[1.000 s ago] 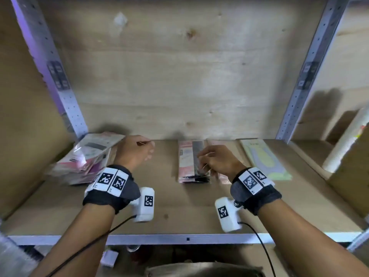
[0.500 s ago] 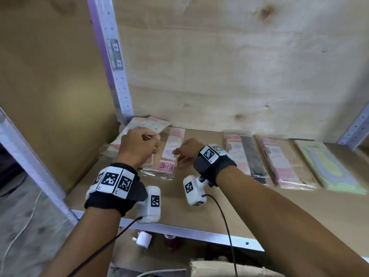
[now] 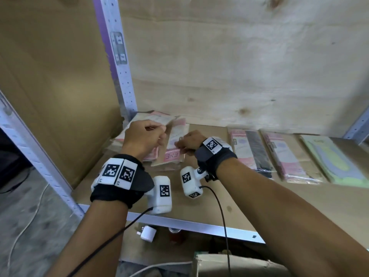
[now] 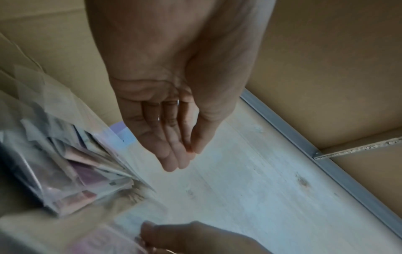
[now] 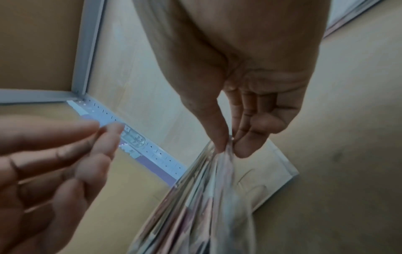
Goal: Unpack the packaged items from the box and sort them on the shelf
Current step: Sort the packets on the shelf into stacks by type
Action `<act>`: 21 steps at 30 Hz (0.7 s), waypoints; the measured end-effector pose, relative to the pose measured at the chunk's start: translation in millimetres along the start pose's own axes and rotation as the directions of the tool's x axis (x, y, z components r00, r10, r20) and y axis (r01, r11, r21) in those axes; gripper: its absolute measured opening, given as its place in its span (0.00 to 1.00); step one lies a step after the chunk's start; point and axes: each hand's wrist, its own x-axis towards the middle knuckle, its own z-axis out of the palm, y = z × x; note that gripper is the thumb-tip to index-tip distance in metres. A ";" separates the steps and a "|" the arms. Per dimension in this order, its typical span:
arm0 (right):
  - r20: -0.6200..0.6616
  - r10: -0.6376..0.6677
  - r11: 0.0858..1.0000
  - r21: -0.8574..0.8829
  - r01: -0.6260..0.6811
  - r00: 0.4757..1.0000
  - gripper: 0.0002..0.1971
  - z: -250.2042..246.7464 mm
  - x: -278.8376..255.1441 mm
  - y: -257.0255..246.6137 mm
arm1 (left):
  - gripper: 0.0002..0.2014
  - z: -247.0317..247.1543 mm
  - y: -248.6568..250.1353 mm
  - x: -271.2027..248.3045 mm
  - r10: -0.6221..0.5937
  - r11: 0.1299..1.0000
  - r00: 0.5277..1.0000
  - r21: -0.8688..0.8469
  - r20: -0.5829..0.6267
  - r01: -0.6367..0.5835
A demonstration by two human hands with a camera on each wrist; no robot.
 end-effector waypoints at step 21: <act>0.097 -0.172 0.980 0.117 0.161 0.980 0.12 -165.7 -148.5 87.1 | 0.17 79.1 12.9 -22.3 -0.059 0.994 0.952 0.102 0.301 0.029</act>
